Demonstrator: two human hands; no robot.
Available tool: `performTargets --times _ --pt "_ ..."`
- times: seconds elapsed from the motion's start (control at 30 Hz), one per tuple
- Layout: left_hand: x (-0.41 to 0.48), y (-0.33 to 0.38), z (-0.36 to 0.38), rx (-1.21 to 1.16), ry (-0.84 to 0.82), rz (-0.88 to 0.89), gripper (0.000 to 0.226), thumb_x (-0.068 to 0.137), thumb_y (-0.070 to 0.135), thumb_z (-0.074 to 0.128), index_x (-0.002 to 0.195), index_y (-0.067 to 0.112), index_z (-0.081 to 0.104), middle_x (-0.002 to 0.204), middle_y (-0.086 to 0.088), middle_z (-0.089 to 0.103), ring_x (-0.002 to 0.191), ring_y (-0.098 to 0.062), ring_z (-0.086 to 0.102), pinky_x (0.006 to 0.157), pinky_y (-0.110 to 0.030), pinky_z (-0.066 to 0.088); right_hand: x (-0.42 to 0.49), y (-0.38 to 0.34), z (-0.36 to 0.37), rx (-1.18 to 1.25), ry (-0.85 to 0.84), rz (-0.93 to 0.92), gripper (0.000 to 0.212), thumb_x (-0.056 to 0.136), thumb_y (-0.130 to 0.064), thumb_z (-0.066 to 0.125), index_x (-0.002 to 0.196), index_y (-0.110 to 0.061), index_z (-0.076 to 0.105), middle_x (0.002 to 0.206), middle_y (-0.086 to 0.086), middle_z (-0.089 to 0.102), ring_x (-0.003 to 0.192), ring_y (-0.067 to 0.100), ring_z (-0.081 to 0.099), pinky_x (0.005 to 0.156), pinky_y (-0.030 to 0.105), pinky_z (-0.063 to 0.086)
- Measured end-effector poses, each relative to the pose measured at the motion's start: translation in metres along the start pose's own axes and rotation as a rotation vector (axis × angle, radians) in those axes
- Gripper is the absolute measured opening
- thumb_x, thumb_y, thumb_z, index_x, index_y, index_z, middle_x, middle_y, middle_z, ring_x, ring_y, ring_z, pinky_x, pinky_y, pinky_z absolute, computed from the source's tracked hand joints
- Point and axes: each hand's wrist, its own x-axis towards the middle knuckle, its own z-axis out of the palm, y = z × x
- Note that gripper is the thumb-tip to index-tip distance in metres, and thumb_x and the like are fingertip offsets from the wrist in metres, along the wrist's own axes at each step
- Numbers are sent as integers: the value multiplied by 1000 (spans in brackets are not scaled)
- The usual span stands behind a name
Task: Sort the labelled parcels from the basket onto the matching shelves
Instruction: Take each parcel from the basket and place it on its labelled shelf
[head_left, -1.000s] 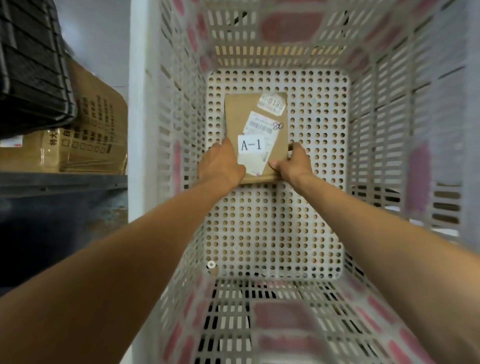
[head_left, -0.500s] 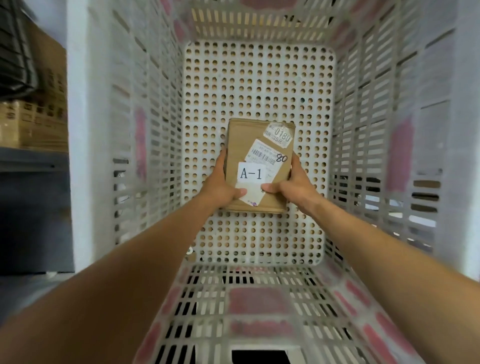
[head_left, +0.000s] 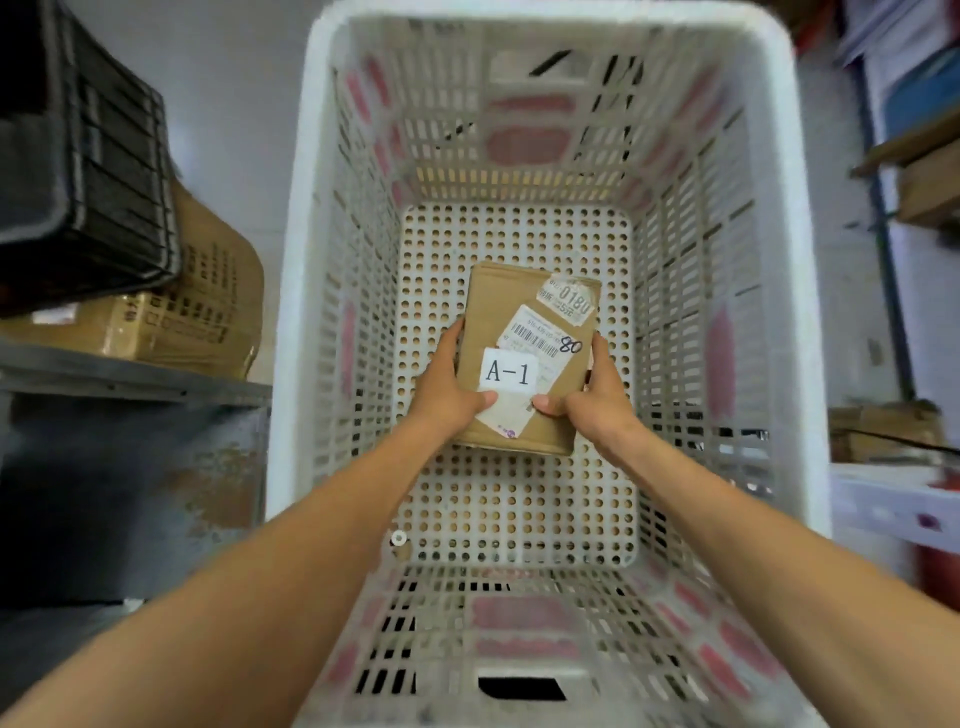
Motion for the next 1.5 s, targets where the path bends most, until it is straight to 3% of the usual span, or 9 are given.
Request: performTargets --times 0.2,0.43,0.67,0.83,1.0,1.13,1.23,1.33,1.5 --pt "-68 111 -30 -47 26 208 97 78 -2 71 150 36 18 116 3 54 106 -20 58 94 -43 51 -68 -115 -45 -36 109 -243 101 66 14 74 148 -20 25 125 -7 55 121 18 52 105 41 43" --pt "-179 240 -95 -36 91 568 97 79 -3 71 151 34 18 133 1 54 110 -17 57 91 -32 50 -184 -250 -72 24 218 -618 101 63 12 76 145 -26 30 127 -10 56 117 12 53 99 36 46" --pt "-299 297 -144 1 139 881 96 77 0 74 149 39 21 134 -1 54 116 -16 54 96 -43 50 -308 -312 -74 65 375 -875 106 59 11 80 146 -21 29 131 -3 55 121 14 53 106 42 42" --pt "-373 279 -159 6 61 952 97 79 -1 72 150 38 19 143 0 45 124 -15 46 98 -44 49 -387 -297 -58 83 440 -898 105 60 10 80 146 -22 28 126 -5 57 118 14 54 105 45 43" --pt "-435 247 -162 12 -17 1004 98 79 -5 71 150 38 20 114 2 53 107 -11 52 92 -37 52 -461 -262 -45 39 510 -926 106 61 -5 85 146 -27 26 127 -5 56 119 16 52 106 47 41" --pt "-478 217 -151 19 -67 1040 97 80 -5 70 151 37 18 122 0 56 111 -12 52 81 -25 51 -515 -230 -40 39 538 -926 107 61 -7 87 146 -26 26 119 -10 57 115 16 54 103 46 44" --pt "-508 192 -141 12 -70 1070 97 79 -3 71 151 36 19 123 -2 60 112 -15 56 87 -32 52 -555 -202 -33 50 547 -942 111 53 -16 86 146 -25 26 116 -12 58 106 6 57 100 39 46" --pt "-537 159 -126 15 -73 1077 97 78 -2 73 151 35 21 122 -4 62 112 -17 58 93 -40 52 -589 -165 -27 77 566 -948 106 60 -3 85 146 -22 26 119 -9 55 109 8 54 103 41 45" --pt "-592 95 -87 -23 -165 1040 96 78 -14 66 151 32 22 115 -2 60 109 -19 58 83 -32 56 -643 -86 -26 72 618 -889 106 65 11 77 148 -25 23 117 -11 54 120 15 48 105 46 43"
